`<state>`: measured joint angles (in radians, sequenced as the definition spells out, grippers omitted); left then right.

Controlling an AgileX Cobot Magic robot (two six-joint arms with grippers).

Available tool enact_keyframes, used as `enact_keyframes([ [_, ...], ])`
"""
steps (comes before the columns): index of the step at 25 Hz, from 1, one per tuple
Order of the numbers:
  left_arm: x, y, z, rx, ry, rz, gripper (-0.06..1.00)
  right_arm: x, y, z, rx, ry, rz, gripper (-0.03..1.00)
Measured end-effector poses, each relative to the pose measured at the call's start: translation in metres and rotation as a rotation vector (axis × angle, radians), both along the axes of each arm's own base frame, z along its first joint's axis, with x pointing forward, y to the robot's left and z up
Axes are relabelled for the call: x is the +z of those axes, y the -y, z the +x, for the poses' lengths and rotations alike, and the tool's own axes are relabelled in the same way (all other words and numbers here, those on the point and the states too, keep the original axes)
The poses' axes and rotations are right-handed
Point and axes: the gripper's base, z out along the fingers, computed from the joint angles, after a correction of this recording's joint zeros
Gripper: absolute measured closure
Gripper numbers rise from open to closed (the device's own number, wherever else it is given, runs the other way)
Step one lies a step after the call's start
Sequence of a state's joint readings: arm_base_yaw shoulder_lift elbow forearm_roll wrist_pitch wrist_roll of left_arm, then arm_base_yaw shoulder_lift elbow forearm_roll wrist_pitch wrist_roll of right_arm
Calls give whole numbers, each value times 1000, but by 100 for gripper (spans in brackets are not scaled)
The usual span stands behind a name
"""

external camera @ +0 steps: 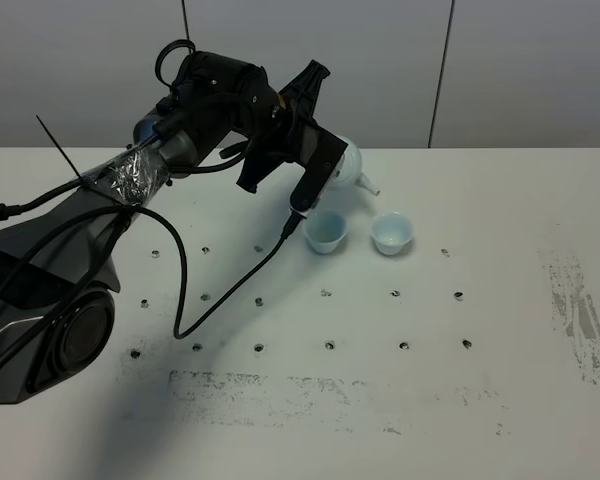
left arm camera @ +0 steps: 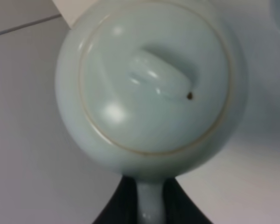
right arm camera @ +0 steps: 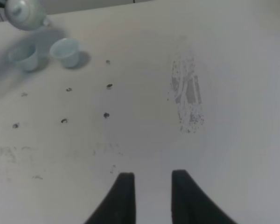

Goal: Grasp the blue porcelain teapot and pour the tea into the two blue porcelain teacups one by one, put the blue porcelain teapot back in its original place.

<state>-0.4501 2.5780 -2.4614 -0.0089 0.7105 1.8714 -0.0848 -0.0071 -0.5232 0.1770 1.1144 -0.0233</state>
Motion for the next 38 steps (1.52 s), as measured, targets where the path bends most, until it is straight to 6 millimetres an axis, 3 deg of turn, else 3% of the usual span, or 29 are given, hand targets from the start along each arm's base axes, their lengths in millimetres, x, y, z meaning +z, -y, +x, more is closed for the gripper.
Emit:
enact_keyframes([
  [12, 1, 11, -4, -57, 36, 18, 81, 0, 0, 0, 1, 0, 1, 76],
  [27, 2, 12, -3, -77, 60, 28, 81, 0, 0, 0, 1, 0, 1, 76],
  [38, -12, 20, -4, -110, 58, 56, 81, 0, 0, 0, 1, 0, 1, 76],
])
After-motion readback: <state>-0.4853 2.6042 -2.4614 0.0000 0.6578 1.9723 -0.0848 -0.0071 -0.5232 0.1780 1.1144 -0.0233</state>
